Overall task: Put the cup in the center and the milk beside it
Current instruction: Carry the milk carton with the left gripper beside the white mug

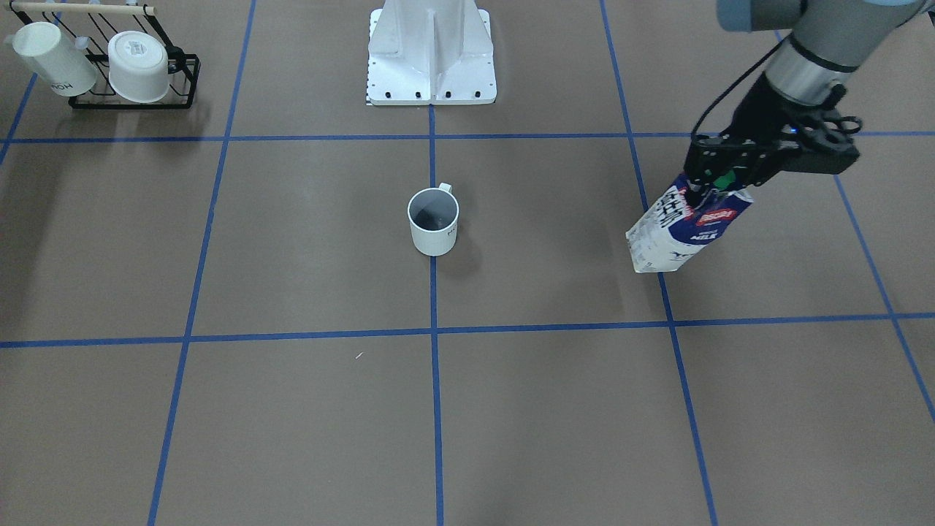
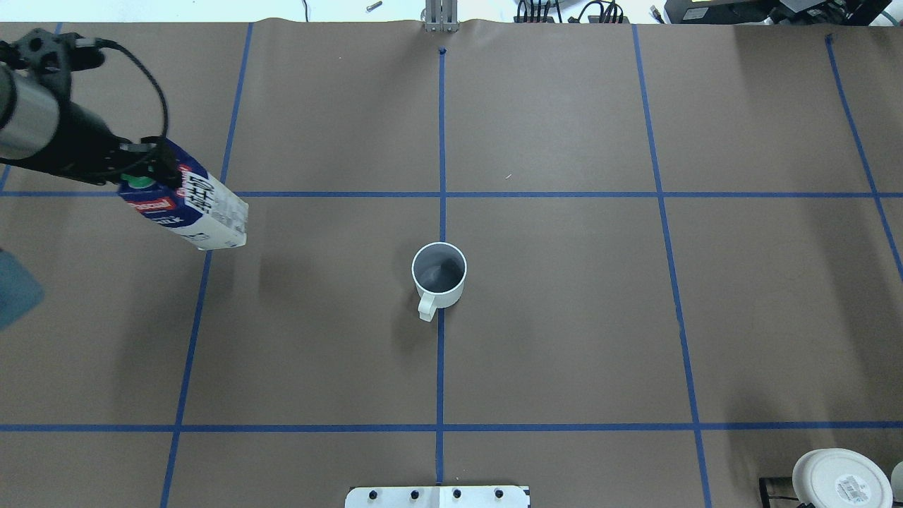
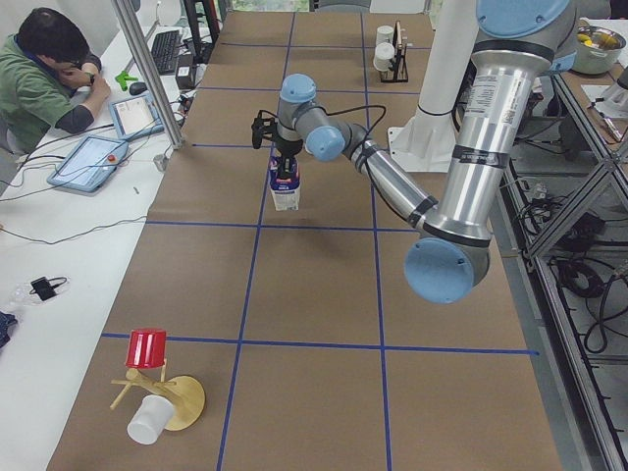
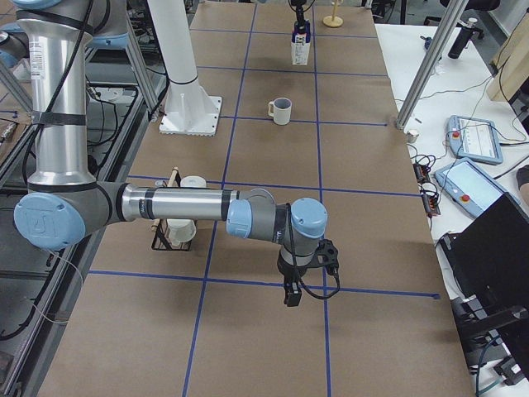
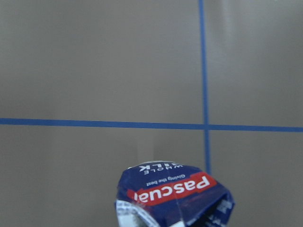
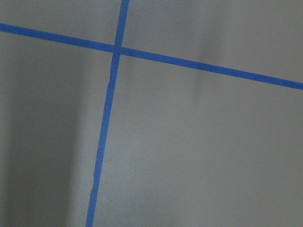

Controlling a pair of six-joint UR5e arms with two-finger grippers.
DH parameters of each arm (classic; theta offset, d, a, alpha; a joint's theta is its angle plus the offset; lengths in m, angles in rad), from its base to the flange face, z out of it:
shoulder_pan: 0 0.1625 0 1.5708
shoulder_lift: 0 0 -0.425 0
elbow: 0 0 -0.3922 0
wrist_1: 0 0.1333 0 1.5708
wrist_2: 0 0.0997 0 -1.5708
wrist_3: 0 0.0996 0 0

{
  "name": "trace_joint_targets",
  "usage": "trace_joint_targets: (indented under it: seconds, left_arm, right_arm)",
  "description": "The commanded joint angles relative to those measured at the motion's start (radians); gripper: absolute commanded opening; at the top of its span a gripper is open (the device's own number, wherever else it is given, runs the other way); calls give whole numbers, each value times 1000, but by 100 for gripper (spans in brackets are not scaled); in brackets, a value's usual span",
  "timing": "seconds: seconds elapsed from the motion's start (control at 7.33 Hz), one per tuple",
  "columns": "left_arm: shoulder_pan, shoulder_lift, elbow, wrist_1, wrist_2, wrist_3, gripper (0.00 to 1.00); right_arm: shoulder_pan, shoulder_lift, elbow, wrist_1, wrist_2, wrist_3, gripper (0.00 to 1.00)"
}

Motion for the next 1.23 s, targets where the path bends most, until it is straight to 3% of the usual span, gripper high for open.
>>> trace_joint_targets:
  seconds: [0.0, 0.27, 1.09]
  left_arm:
    - [215, -289, 56, 231, 150, -148, 0]
    - [301, -388, 167, 227, 195, -167, 0]
    - [357, -404, 173, 218, 224, -190, 0]
  right_arm:
    - [0, 2, -5, 0, 0, 0, 100]
    - [0, 2, -5, 0, 2, 0, 100]
    - [0, 3, -5, 0, 2, 0, 100]
